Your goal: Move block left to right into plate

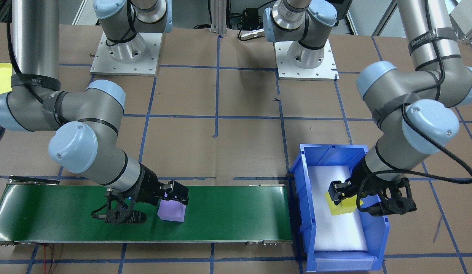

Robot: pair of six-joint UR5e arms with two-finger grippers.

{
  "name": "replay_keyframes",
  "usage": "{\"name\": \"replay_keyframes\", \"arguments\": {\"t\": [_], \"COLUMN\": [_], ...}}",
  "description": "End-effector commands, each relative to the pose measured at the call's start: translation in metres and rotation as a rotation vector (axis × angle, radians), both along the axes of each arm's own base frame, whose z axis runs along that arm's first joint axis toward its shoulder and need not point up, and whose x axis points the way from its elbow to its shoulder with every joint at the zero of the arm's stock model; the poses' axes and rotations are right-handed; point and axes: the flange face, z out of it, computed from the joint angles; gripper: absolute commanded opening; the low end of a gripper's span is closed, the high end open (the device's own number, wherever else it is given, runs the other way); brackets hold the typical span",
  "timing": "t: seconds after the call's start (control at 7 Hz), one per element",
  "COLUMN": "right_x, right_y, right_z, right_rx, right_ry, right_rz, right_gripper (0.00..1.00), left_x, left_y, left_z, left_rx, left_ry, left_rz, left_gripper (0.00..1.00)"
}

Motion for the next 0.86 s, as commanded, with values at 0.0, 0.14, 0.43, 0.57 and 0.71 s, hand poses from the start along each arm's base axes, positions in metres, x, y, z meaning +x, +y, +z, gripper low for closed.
{"name": "replay_keyframes", "arguments": {"t": [0.0,0.14,0.43,0.57,0.71], "right_x": [-0.002,-0.008,-0.032,-0.063,-0.110], "right_y": [-0.003,-0.001,-0.001,0.006,0.014], "right_z": [-0.019,-0.035,0.015,0.041,0.057], "right_rx": [0.006,0.025,-0.088,-0.149,-0.131], "right_ry": [0.019,0.082,0.218,0.398,0.514], "right_rz": [0.010,0.009,0.057,0.180,0.347], "right_gripper": [0.96,0.69,0.35,0.35,0.35], "left_x": [-0.066,-0.087,-0.115,-0.120,-0.120], "left_y": [0.026,0.031,0.036,0.037,0.031], "left_z": [0.041,0.042,0.024,0.022,0.013], "left_rx": [-0.039,-0.041,-0.022,-0.017,-0.010], "left_ry": [-0.004,-0.002,0.003,0.009,0.009], "left_rz": [-0.084,-0.113,-0.149,-0.156,-0.156], "left_gripper": [0.39,0.39,0.39,0.39,0.39]}}
